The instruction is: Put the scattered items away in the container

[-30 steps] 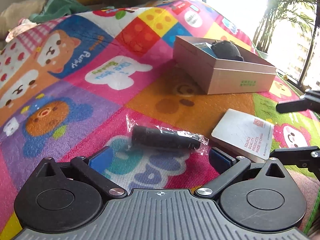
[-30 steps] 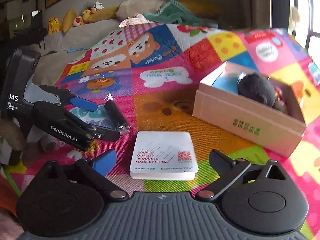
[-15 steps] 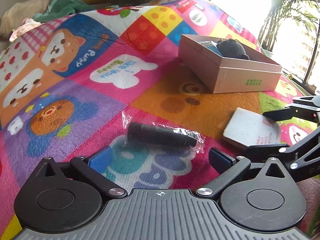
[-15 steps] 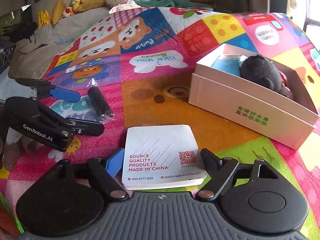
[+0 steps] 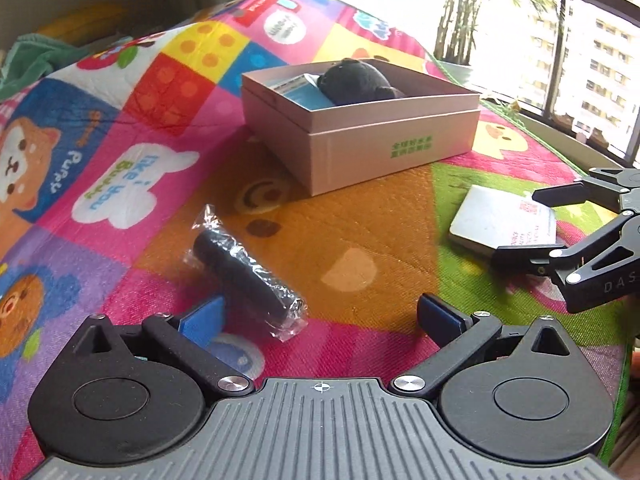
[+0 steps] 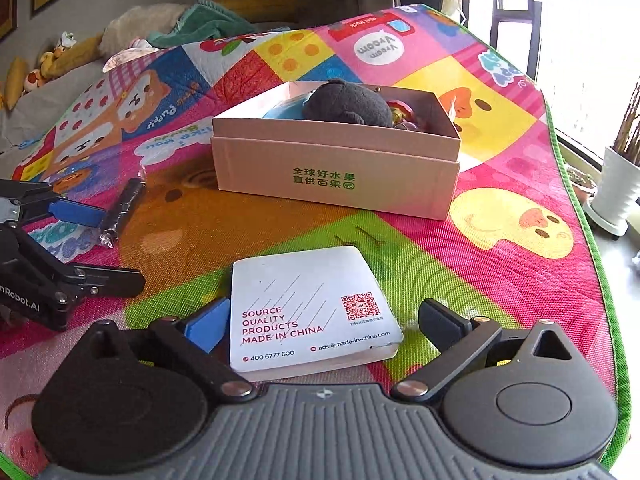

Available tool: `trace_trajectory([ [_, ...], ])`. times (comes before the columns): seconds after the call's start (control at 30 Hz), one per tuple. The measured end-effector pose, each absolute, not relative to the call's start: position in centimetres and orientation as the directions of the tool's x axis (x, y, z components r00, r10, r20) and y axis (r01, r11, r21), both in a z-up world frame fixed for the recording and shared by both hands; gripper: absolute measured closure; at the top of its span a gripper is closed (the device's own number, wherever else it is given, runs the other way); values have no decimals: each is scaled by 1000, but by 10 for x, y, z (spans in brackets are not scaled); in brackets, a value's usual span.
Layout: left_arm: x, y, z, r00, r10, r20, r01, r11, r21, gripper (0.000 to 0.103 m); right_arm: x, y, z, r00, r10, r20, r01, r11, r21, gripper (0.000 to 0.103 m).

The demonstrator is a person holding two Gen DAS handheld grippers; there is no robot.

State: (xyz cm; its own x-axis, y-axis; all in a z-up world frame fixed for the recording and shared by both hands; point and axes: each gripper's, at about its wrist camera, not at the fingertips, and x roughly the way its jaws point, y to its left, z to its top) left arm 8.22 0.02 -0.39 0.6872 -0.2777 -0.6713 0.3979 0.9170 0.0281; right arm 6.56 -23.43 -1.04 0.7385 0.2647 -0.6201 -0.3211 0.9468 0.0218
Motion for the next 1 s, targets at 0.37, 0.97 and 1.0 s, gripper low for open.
trace_trajectory([
  [0.37, 87, 3, 1, 647, -364, -670, 424, 902, -80, 0, 65, -234, -10, 742, 273, -612, -319, 947, 35, 0],
  [0.97, 100, 35, 26, 636, -367, -679, 465, 884, -41, 0, 64, -246, -11, 752, 307, -583, -306, 946, 104, 0],
  [1.0, 101, 38, 22, 614, -388, -687, 465, 882, -83, 0, 64, -246, -11, 752, 307, -583, -306, 946, 104, 0],
])
